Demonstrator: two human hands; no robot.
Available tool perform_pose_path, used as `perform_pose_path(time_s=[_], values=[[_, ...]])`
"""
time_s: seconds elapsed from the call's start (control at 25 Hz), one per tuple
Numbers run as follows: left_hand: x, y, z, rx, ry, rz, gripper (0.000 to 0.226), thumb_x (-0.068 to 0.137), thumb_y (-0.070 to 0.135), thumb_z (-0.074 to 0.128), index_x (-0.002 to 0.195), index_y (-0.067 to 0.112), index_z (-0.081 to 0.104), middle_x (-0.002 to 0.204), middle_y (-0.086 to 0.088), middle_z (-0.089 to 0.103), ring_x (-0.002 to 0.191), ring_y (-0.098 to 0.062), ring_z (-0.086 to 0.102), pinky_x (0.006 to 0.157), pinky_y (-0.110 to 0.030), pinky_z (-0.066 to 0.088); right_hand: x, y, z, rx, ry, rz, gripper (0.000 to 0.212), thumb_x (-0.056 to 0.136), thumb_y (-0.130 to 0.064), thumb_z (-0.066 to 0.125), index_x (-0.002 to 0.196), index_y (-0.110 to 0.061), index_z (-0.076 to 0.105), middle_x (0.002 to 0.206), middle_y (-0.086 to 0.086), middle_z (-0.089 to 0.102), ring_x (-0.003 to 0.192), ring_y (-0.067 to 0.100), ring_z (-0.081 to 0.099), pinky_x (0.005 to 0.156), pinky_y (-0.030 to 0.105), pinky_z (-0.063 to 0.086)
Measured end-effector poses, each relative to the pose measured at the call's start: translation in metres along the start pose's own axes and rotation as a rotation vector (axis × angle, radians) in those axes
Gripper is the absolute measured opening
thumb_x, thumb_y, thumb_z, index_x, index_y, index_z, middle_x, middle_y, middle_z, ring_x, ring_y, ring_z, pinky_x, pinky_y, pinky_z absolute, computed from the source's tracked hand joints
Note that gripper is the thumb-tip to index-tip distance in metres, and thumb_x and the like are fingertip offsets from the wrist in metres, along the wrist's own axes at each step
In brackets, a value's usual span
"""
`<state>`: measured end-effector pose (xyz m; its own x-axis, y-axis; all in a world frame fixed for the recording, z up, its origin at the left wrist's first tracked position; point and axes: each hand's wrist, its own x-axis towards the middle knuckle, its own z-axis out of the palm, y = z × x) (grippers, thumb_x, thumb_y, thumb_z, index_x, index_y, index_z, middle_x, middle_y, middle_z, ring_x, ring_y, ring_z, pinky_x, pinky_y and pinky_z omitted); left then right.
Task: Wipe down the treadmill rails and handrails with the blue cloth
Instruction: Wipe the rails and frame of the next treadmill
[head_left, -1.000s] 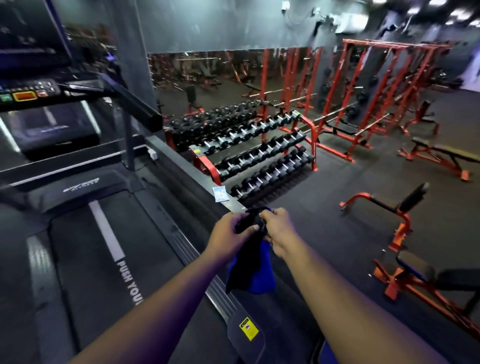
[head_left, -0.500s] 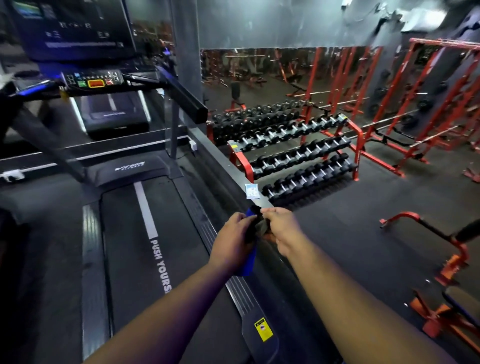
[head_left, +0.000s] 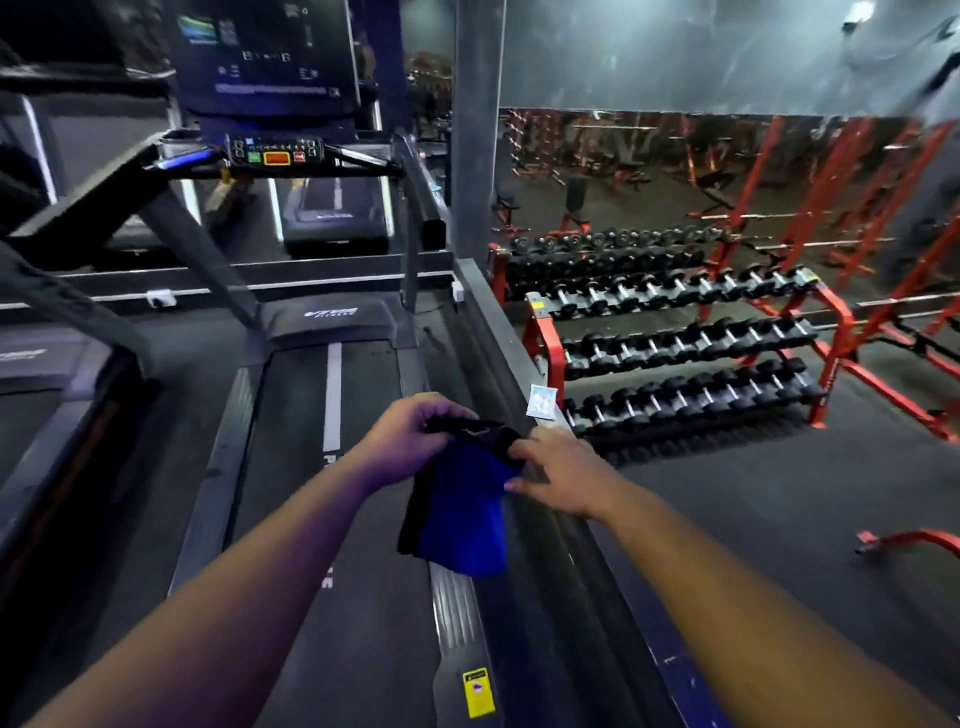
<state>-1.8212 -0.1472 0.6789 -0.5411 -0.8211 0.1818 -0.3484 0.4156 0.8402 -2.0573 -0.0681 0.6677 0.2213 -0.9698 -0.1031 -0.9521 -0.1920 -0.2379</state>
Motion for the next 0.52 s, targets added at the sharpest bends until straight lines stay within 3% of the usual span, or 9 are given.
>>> perform_pose_path(time_s=[0.12,0.2,0.32,0.4,0.52], values=[[0.009,-0.006,-0.007,0.016,0.04,-0.015,0.046,0.08,-0.003,0.067,0.1,0.038,0.073,0.1,0.01,0.074,0.094,-0.003,0.068,0.085,-0.019,0.051,0.02,0.019,-0.02,-0.156,0.126,-0.095,0.045,0.091,-0.062,0.052,0.123,-0.031,0.056,0.115,-0.002,0.046,0.113,0.019,0.044,0.093,0.042,0.044],[0.015,-0.011,-0.017,0.05,0.056,-0.035,0.044,0.084,0.002,0.071,0.099,0.043,0.072,0.101,0.016,0.075,0.099,-0.002,0.068,0.091,-0.024,0.051,0.034,0.029,-0.034,-0.25,0.103,-0.04,0.049,0.089,-0.068,0.048,0.121,-0.031,0.056,0.114,-0.002,0.047,0.114,0.017,0.045,0.091,0.043,0.047],[0.035,-0.024,-0.032,0.021,0.062,-0.042,0.035,0.086,0.006,0.07,0.104,0.036,0.073,0.105,0.013,0.075,0.104,-0.007,0.068,0.098,-0.032,0.052,0.058,0.035,-0.045,-0.233,0.115,0.075,0.037,0.088,-0.062,0.056,0.108,-0.031,0.058,0.107,-0.004,0.049,0.109,0.019,0.051,0.084,0.042,0.051],[0.048,-0.025,-0.038,-0.175,0.099,-0.053,0.035,0.087,0.004,0.069,0.111,0.029,0.071,0.104,0.01,0.074,0.102,-0.01,0.067,0.096,-0.033,0.051,0.071,0.036,-0.054,0.058,0.164,0.082,0.023,0.089,-0.047,0.065,0.092,-0.026,0.058,0.101,-0.001,0.053,0.096,0.019,0.056,0.078,0.038,0.051],[0.073,-0.012,-0.046,-0.663,0.375,-0.096,0.037,0.086,0.004,0.072,0.12,0.02,0.067,0.098,0.001,0.072,0.092,-0.014,0.066,0.087,-0.031,0.054,0.087,0.036,-0.08,0.876,0.276,0.132,0.017,0.089,-0.028,0.072,0.085,-0.021,0.056,0.089,0.007,0.066,0.08,0.02,0.063,0.071,0.037,0.05]])
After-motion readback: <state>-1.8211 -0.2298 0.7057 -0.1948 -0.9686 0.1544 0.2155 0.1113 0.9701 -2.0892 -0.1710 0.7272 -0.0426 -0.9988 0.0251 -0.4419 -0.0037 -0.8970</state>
